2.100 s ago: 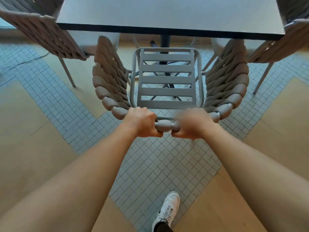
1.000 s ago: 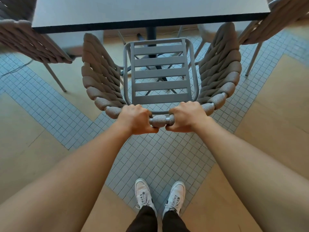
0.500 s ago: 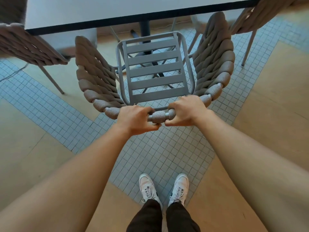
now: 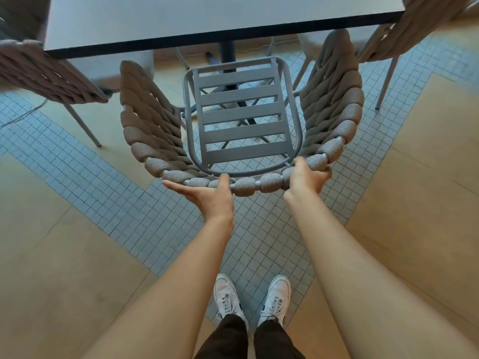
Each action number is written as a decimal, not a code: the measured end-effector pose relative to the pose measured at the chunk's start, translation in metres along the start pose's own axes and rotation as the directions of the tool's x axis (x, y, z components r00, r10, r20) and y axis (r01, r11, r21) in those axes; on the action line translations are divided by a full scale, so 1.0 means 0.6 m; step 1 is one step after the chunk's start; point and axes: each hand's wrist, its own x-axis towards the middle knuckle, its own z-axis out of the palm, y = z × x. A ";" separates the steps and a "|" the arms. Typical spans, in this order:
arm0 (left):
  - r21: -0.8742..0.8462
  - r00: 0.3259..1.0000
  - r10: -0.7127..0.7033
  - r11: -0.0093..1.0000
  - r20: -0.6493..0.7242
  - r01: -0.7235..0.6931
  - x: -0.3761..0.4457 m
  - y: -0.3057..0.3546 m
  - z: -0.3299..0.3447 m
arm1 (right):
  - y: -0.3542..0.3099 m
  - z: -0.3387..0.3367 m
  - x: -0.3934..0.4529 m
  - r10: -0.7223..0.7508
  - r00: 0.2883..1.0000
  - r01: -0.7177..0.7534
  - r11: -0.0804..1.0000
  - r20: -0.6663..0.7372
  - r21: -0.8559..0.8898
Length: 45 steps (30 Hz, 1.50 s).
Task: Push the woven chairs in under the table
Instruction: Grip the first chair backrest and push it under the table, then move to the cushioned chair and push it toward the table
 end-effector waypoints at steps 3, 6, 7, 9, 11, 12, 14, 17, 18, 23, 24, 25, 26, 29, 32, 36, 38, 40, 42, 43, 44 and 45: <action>-0.034 1.000 0.018 0.999 -0.010 -0.019 0.005 -0.002 0.000 | 0.006 0.009 -0.005 -0.021 1.000 0.021 1.000 -0.017 0.015; -0.057 1.000 0.028 0.998 -0.003 -0.028 0.006 -0.001 0.003 | 0.008 0.009 -0.009 -0.022 1.000 0.022 1.000 -0.015 0.019; -0.053 1.000 0.028 0.998 0.003 -0.028 0.007 -0.001 0.002 | 0.008 0.009 -0.007 -0.025 1.000 0.025 1.000 -0.015 0.016; -0.042 1.000 0.022 0.999 0.022 -0.021 0.007 0.002 -0.001 | 0.008 0.009 -0.006 -0.025 1.000 0.025 1.000 -0.011 -0.004; 0.015 0.999 0.004 1.000 0.041 -0.005 0.005 0.005 -0.005 | 0.007 0.004 -0.005 -0.028 1.000 0.028 0.998 -0.001 -0.048; 0.094 0.999 -0.005 0.996 0.049 0.000 0.001 0.008 -0.008 | 0.006 -0.003 -0.005 -0.037 0.999 0.038 0.995 0.011 -0.092; 0.331 0.998 0.012 0.943 0.057 -0.030 -0.010 0.015 -0.020 | 0.003 -0.021 -0.004 -0.066 0.994 0.087 0.960 0.088 -0.264; 0.703 0.969 0.161 0.668 0.186 -0.246 -0.030 0.033 -0.044 | -0.012 -0.067 -0.006 -0.067 0.953 0.227 0.804 0.296 -0.550; 0.764 0.938 0.211 0.545 0.274 -0.346 -0.037 0.042 -0.050 | -0.019 -0.083 -0.009 -0.069 0.931 0.293 0.728 0.358 -0.620; 0.654 0.672 0.162 0.152 0.723 -0.741 -0.088 0.093 -0.050 | -0.059 -0.170 -0.043 -0.139 0.855 0.518 0.160 0.500 -0.840; 0.588 0.596 0.125 0.098 0.793 -0.803 -0.101 0.100 -0.046 | -0.068 -0.190 -0.049 -0.151 0.836 0.541 0.066 0.528 -0.838; 0.525 0.527 0.089 0.051 0.845 -0.850 -0.111 0.106 -0.042 | -0.079 -0.207 -0.054 -0.149 0.820 0.557 -0.020 0.553 -0.830; 0.469 0.469 0.054 0.011 0.882 -0.883 -0.121 0.112 -0.036 | -0.092 -0.225 -0.059 -0.139 0.810 0.561 -0.098 0.570 -0.822; 0.377 0.378 -0.008 -0.063 0.926 -0.924 -0.147 0.124 -0.017 | -0.127 -0.273 -0.065 -0.101 0.790 0.559 -0.284 0.604 -0.779; 0.298 0.304 -0.029 -0.126 0.952 -0.946 -0.181 0.129 0.011 | -0.164 -0.313 -0.062 -0.101 0.785 0.543 -0.362 0.611 -0.758; 0.243 0.253 -0.058 -0.145 0.966 -0.959 -0.230 0.128 0.069 | -0.216 -0.355 -0.042 -0.126 0.794 0.519 -0.369 0.595 -0.771; 0.234 0.246 -0.062 -0.152 0.967 -0.960 -0.255 0.126 0.108 | -0.248 -0.373 -0.023 -0.132 0.798 0.515 -0.357 0.588 -0.779; 0.240 0.250 -0.052 -0.148 0.967 -0.959 -0.282 0.124 0.148 | -0.284 -0.390 -0.002 -0.133 0.798 0.515 -0.357 0.588 -0.779; 0.252 0.261 -0.048 -0.138 0.964 -0.958 -0.314 0.122 0.192 | -0.326 -0.409 0.023 -0.135 0.799 0.511 -0.363 0.586 -0.779; 0.256 0.265 -0.051 -0.135 0.963 -0.957 -0.330 0.122 0.214 | -0.347 -0.418 0.035 -0.135 0.801 0.507 -0.367 0.584 -0.780; 0.261 0.270 -0.050 -0.131 0.962 -0.956 -0.350 0.121 0.239 | -0.371 -0.431 0.049 -0.134 0.801 0.506 -0.371 0.583 -0.779; 0.268 0.275 -0.044 -0.125 0.960 -0.955 -0.364 0.121 0.260 | -0.390 -0.440 0.060 -0.132 0.800 0.507 -0.374 0.586 -0.776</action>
